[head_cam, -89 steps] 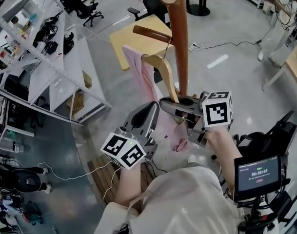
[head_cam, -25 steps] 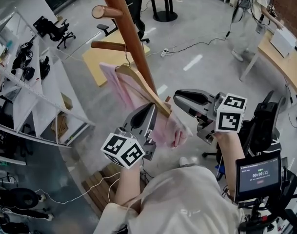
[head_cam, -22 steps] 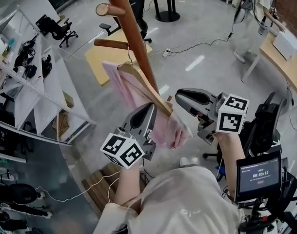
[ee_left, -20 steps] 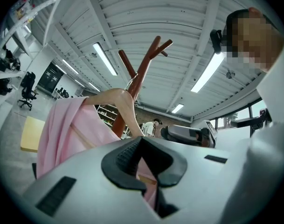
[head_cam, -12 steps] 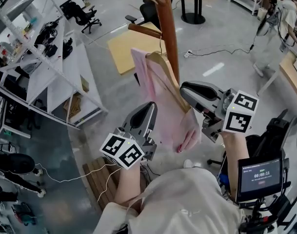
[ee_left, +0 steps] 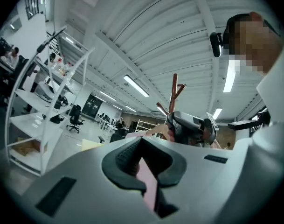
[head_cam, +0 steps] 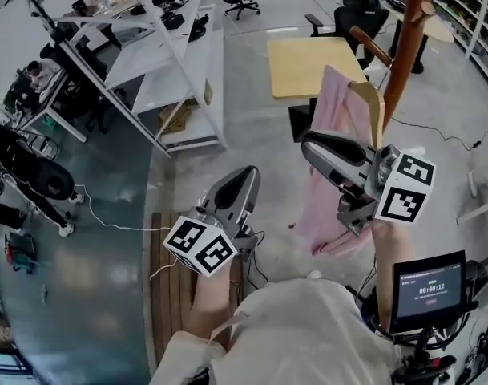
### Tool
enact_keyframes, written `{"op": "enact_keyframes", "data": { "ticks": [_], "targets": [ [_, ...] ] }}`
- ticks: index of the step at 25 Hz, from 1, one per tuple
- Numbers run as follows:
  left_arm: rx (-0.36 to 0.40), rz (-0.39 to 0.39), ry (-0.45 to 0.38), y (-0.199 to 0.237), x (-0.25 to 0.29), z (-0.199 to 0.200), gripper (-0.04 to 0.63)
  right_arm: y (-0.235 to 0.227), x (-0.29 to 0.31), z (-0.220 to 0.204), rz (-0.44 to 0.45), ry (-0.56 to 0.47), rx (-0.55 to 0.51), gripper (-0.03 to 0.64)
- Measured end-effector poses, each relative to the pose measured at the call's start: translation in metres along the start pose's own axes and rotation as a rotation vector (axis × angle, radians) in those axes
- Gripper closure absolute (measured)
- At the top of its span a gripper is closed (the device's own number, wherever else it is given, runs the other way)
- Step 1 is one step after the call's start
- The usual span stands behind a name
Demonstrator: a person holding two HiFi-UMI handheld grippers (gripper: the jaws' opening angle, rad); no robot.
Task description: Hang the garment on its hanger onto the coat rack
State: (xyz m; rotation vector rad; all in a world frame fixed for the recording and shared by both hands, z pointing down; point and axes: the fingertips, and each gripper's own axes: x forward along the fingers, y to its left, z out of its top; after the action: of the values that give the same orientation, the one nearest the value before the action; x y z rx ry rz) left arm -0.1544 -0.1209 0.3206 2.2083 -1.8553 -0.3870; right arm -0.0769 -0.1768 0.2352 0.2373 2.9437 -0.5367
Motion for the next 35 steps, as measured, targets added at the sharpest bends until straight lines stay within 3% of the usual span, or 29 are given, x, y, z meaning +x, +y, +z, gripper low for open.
{"op": "enact_keyframes", "data": {
  "ticks": [6,11,16,26,35],
  "targets": [
    [0.015,0.238,-0.074,0.057,-0.094,0.01,0.591,0.023,0.096,-0.072,0.216,0.115,0.108,0.557],
    [0.018,0.401,-0.107,0.056,-0.164,0.026,0.591,0.061,0.137,-0.106,0.319,0.198,0.189,0.557],
    [0.009,0.527,-0.137,0.09,-0.241,0.008,0.591,0.101,0.187,-0.176,0.427,0.262,0.237,0.557],
    [-0.029,0.651,-0.173,0.078,-0.303,0.015,0.591,0.161,0.207,-0.202,0.534,0.33,0.335,0.557],
    [-0.041,0.652,-0.165,0.076,-0.306,0.017,0.591,0.171,0.21,-0.209,0.528,0.348,0.349,0.561]
  ]
}}
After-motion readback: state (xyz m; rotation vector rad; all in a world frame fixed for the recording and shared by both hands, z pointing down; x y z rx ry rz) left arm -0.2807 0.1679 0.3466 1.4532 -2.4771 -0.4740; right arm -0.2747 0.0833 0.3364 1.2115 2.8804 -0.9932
